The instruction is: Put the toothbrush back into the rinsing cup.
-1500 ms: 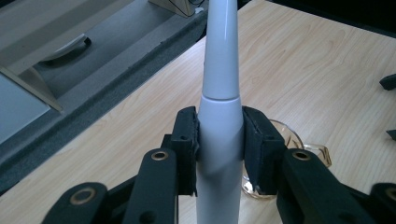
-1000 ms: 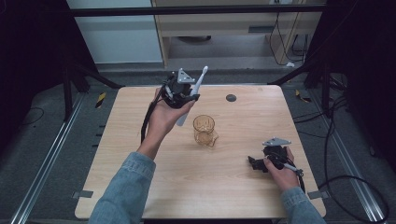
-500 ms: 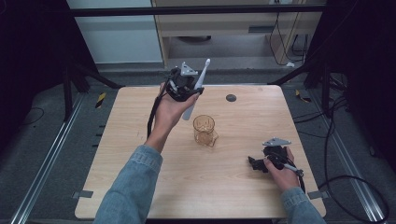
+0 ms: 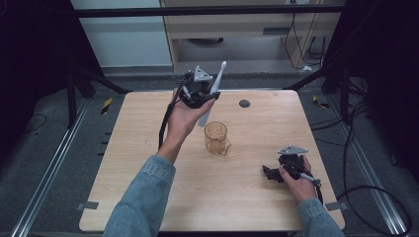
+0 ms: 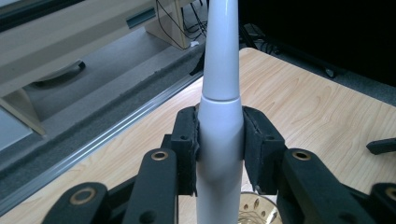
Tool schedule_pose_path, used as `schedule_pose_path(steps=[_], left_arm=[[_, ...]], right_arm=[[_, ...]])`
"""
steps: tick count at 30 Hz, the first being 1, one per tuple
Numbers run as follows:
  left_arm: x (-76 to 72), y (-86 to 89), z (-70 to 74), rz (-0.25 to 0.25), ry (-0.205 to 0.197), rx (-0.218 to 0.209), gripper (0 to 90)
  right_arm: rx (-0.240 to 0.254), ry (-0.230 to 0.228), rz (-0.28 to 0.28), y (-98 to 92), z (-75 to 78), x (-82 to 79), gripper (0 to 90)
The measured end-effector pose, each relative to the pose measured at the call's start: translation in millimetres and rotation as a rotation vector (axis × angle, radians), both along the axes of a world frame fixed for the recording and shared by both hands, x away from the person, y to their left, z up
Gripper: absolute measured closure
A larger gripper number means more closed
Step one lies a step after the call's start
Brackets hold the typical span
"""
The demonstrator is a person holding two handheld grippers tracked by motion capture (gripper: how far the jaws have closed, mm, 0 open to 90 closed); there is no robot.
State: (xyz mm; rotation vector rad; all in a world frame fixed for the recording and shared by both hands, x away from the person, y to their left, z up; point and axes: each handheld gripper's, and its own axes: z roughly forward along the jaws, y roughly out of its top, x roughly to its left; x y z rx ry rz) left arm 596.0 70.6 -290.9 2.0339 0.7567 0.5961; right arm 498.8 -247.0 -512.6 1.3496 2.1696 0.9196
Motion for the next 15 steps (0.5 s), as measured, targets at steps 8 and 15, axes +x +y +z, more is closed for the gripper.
schedule_pose_path(steps=[8, 15], left_arm=[[9.6, -9.5, -8.6, -0.028, 0.037, -0.042, 67.4], [15.1, -15.7, -20.9, -0.038, 0.065, -0.051, 67.4]], right_arm=[[0.000, 0.000, 0.000, 0.0, 0.0, 0.0, 0.4], [0.000, 0.000, 0.000, -0.1, 0.0, 0.0, 0.3]])
